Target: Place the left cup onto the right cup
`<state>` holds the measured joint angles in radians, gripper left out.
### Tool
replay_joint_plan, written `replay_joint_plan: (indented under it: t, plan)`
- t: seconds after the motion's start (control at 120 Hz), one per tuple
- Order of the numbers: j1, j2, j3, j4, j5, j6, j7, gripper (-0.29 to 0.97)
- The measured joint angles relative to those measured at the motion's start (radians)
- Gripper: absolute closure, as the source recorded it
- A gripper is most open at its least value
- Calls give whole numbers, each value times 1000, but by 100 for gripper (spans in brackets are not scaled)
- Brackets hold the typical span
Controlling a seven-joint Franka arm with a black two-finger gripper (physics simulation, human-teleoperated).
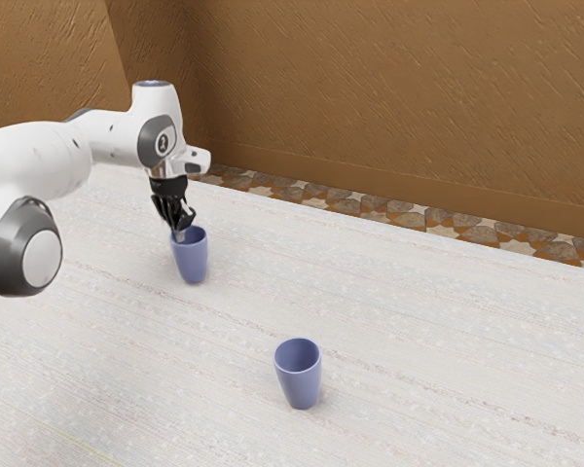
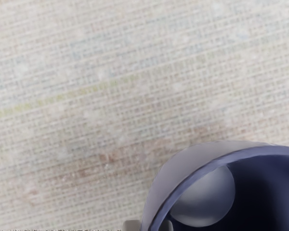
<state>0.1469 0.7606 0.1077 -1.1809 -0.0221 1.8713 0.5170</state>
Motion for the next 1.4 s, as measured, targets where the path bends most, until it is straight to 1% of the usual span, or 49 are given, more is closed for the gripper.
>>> replay_joint_plan:
  t: [0.317,0.467,0.733,1.058,1.4]
  plan:
    - [-16,-80,-3,-14,4,-19,-1,78]
    - [-37,-125,-4,-20,6,-33,-1,78]
    - [-73,-213,-20,-91,7,-40,-2,78]
    - [-135,-360,-33,-216,10,-35,-5,78]
    - [-219,-393,-33,-228,13,-36,-5,78]
